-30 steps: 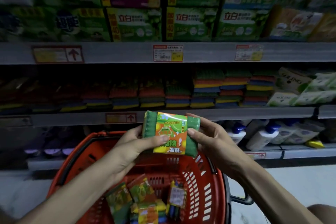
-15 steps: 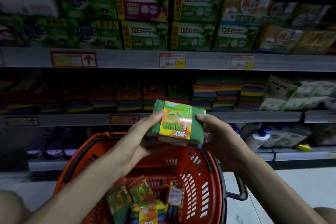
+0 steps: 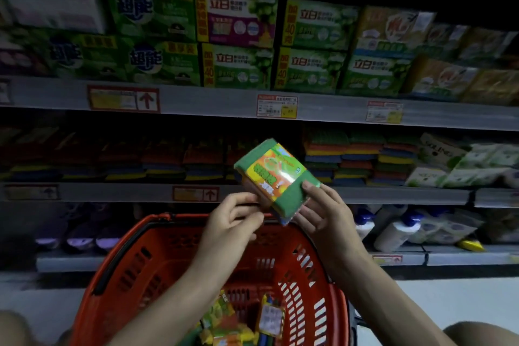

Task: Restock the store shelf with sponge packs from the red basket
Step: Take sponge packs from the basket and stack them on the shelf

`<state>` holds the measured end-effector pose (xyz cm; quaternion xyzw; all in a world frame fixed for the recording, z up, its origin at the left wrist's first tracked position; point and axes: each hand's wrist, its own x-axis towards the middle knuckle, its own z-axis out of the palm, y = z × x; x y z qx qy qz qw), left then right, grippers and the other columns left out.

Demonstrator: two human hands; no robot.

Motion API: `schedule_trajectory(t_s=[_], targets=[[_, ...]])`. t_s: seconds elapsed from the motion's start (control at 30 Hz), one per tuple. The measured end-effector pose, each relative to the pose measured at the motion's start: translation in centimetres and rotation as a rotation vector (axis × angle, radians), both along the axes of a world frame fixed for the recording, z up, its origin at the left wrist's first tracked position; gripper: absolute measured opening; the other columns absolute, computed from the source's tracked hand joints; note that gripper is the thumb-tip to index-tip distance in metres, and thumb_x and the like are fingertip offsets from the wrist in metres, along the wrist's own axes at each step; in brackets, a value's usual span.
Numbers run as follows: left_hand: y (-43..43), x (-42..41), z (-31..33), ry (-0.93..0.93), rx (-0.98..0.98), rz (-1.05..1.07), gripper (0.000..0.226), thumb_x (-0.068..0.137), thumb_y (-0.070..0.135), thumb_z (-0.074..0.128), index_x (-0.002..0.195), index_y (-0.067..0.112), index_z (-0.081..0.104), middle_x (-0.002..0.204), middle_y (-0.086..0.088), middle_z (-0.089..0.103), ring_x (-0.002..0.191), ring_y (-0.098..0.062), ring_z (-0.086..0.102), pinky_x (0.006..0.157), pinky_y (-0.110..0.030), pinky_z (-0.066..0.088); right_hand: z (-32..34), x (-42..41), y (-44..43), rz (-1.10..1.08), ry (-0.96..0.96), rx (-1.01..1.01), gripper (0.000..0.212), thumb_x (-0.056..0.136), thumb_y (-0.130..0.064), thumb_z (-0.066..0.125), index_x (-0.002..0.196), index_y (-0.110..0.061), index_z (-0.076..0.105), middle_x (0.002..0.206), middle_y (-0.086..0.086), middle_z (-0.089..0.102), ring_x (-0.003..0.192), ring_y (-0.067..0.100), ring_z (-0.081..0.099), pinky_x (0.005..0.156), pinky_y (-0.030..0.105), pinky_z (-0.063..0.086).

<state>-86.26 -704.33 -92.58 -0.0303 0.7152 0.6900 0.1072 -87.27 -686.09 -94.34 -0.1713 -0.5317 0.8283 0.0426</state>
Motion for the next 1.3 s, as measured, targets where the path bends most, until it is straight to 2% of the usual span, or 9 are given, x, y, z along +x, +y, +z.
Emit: schedule_trajectory(t_s=[0.13,0.23,0.3,0.43,0.63,0.77,0.93,1.1,1.3], targets=[[0.7,0.1,0.1,0.093,-0.008,0.024,0.043,0.099,0.02,0.065,0.131,0.044,0.05,0.124,0.024,0.06,0.101,0.014,0.064,0.097,-0.027,0.054,0.2,-0.1,-0.7,-0.045,0.083,0.23,0.042,0.074,-0.032,0.084,0.11,-0.017,0.069,0.106,0.008,0.079,0.103,0.027,0.075,0.099,0.046,0.056],[1.0,-0.1,0.1,0.112,0.0,0.06,0.053,0.097,0.02,0.067,0.135,0.051,0.045,0.116,0.034,0.061,0.101,0.018,0.063,0.086,-0.015,0.051,0.6,-0.2,-0.8,-0.015,0.144,0.312,0.031,0.083,-0.03,0.081,0.107,-0.016,0.069,0.104,0.006,0.079,0.103,0.023,0.075,0.096,0.044,0.057],[1.2,-0.4,0.0,0.114,0.011,0.079,0.055,0.097,0.021,0.067,0.138,0.051,0.046,0.113,0.035,0.064,0.107,0.014,0.063,0.082,-0.013,0.048,0.9,-0.5,-0.6,-0.009,0.183,0.441,0.022,0.088,-0.031,0.078,0.104,-0.018,0.072,0.104,0.0,0.079,0.102,0.015,0.074,0.091,0.035,0.058],[1.3,-1.2,-0.3,0.124,0.051,0.113,0.06,0.099,0.02,0.065,0.149,0.047,0.045,0.139,0.026,0.052,0.122,0.007,0.054,0.099,-0.023,0.043,0.6,-1.4,-0.6,-0.063,0.199,0.631,0.024,0.085,-0.043,0.08,0.105,-0.029,0.078,0.11,-0.007,0.076,0.103,0.004,0.071,0.089,0.028,0.058],[1.8,-1.7,-0.8,0.15,0.062,0.151,0.042,0.099,0.009,0.062,0.126,0.041,0.06,0.124,0.025,0.065,0.112,0.016,0.059,0.096,-0.018,0.045,0.3,-1.4,-1.1,-0.147,0.241,0.548,0.021,0.088,-0.028,0.08,0.108,-0.024,0.075,0.102,-0.009,0.079,0.101,0.007,0.073,0.089,0.032,0.06],[2.4,-1.8,-0.9,0.161,0.033,0.131,0.04,0.099,0.011,0.063,0.124,0.042,0.061,0.122,0.03,0.064,0.118,0.016,0.056,0.094,-0.014,0.042,-0.3,-1.4,-1.2,-0.178,0.188,0.516,0.021,0.088,-0.031,0.079,0.108,-0.024,0.076,0.101,-0.01,0.079,0.101,0.005,0.073,0.092,0.036,0.06],[3.3,-1.6,-1.1,0.127,0.048,0.15,0.04,0.099,0.009,0.062,0.127,0.037,0.061,0.123,0.021,0.066,0.111,0.015,0.06,0.093,-0.017,0.049,-0.7,-1.3,-1.1,-0.222,0.151,0.509,0.019,0.088,-0.03,0.079,0.107,-0.025,0.076,0.097,-0.01,0.079,0.096,0.005,0.073,0.088,0.032,0.06],[4.0,-1.0,-1.7,0.081,0.078,0.171,0.041,0.097,-0.003,0.059,0.12,0.031,0.064,0.106,0.016,0.073,0.093,0.016,0.066,0.069,-0.001,0.047,-1.3,-0.6,-1.2,-0.24,0.096,0.485,0.017,0.087,-0.031,0.08,0.103,-0.026,0.077,0.093,-0.009,0.078,0.091,0.009,0.074,0.085,0.038,0.06],[3.7,-2.0,-1.4,0.16,0.048,0.145,0.043,0.099,0.002,0.058,0.128,0.034,0.068,0.112,0.02,0.074,0.108,0.014,0.063,0.083,-0.004,0.049,-0.3,-1.1,-0.5,-0.229,0.129,0.409,0.024,0.092,-0.026,0.076,0.116,-0.023,0.077,0.101,-0.011,0.079,0.1,0.003,0.073,0.093,0.032,0.058]])
